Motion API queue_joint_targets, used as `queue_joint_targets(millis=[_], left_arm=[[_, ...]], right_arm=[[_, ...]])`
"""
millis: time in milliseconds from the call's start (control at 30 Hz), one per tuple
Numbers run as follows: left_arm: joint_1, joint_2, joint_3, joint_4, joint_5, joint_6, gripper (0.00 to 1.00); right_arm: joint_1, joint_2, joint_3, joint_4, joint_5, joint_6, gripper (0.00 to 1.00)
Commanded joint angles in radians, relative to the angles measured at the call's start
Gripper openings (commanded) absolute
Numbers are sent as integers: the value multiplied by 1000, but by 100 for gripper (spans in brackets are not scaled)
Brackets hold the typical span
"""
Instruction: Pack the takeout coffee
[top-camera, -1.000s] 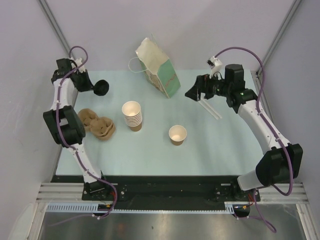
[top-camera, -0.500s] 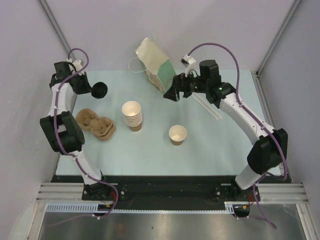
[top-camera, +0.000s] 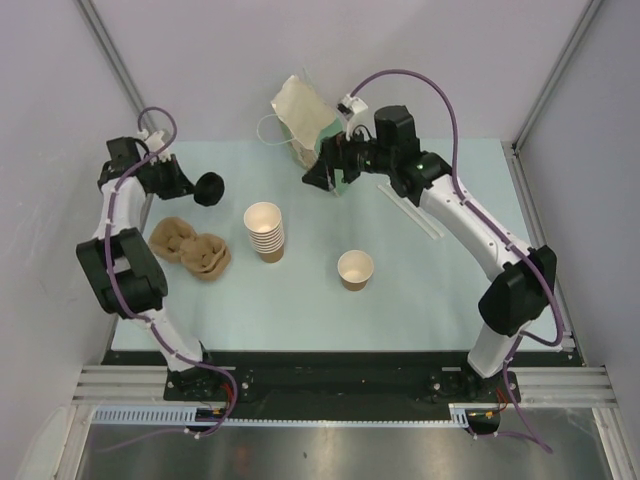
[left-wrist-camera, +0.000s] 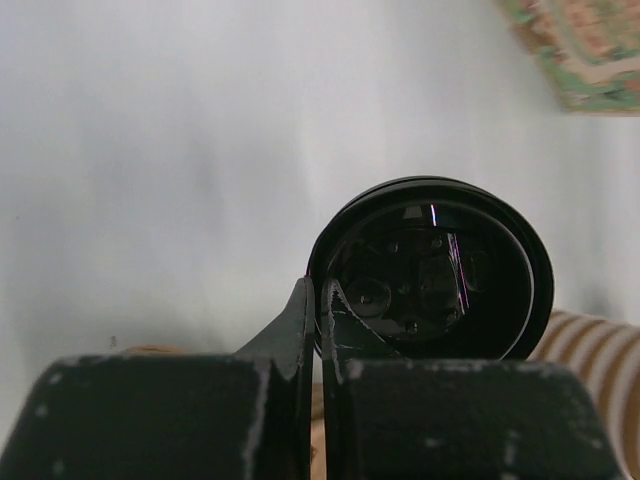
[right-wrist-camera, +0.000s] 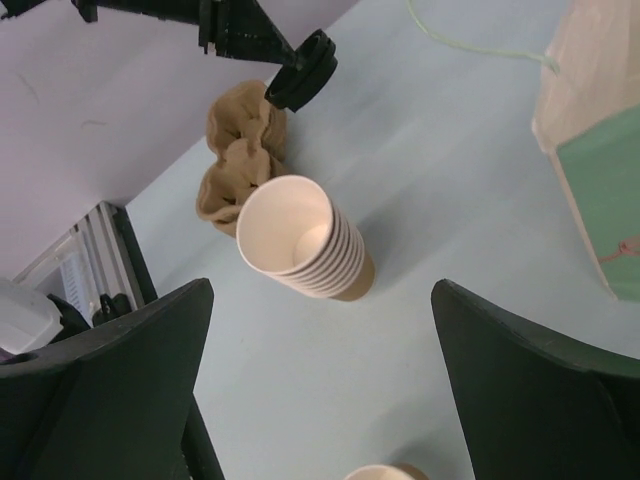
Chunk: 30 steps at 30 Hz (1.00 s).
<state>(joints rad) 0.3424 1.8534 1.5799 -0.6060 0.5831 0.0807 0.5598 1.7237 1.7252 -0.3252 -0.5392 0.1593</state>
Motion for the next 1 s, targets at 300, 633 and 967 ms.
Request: queue_joint_targets(millis=[300, 633, 967], left_arm=[[64, -534, -303, 205, 409, 19, 0], [43, -780, -501, 247, 526, 103, 0], [30, -767, -466, 128, 365, 132, 0]], right_arm=[[54, 68, 57, 198, -205, 317, 84], [121, 57, -46, 405, -312, 533, 85], [122, 40, -79, 361, -304, 468, 82]])
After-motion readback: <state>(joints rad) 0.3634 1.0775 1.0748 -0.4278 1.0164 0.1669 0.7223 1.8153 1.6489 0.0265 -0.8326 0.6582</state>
